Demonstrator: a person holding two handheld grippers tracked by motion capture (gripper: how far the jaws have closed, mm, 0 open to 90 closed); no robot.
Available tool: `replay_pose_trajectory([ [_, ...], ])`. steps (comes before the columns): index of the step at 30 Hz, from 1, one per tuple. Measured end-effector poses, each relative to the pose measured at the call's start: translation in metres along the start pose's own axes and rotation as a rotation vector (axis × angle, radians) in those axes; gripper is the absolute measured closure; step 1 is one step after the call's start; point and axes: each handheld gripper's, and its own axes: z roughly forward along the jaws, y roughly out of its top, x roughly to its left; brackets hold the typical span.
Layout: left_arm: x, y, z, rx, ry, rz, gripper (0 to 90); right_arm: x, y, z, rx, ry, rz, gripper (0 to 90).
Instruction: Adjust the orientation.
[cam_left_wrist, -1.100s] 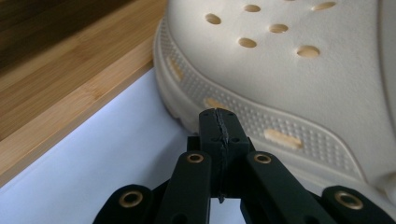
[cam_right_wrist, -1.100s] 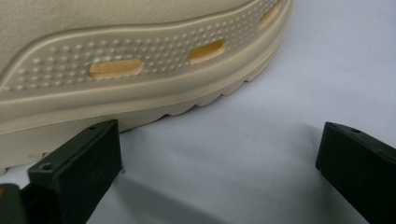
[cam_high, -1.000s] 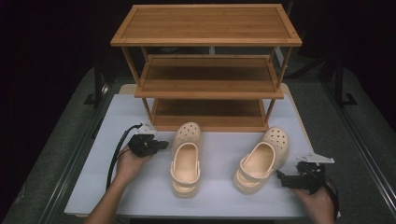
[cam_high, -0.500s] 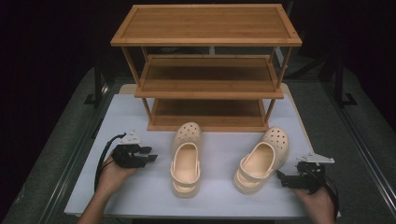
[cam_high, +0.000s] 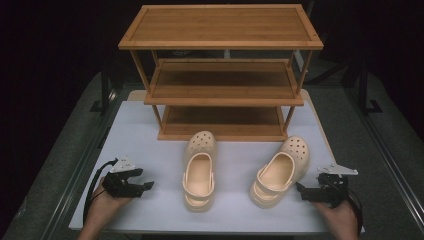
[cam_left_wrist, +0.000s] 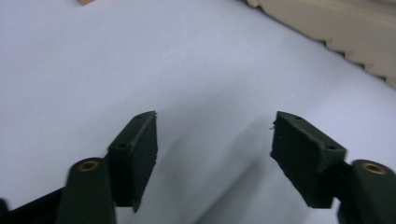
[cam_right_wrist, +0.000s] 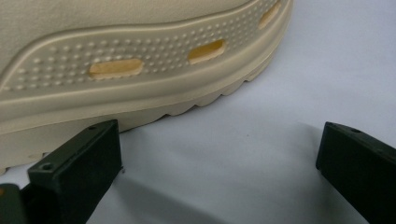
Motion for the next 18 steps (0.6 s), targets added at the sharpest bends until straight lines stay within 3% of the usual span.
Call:
replay_pose_trajectory([
  [5,0.002,-0.016,-0.001,0.016,0.021,-0.029,8.4,0.0,0.0,0.0,0.0,0.0,0.0,0.0],
  [6,0.002,-0.019,-0.002,0.002,0.024,-0.011,7.1,0.0,0.0,0.0,0.0,0.001,0.001,0.0],
  [8,0.002,-0.022,-0.002,-0.019,0.027,-0.005,7.0,0.0,0.0,0.0,0.001,-0.001,-0.001,0.0],
  [18,0.001,-0.023,0.0,-0.021,0.027,-0.001,5.9,-0.002,0.002,-0.002,0.013,0.009,-0.006,2.9],
])
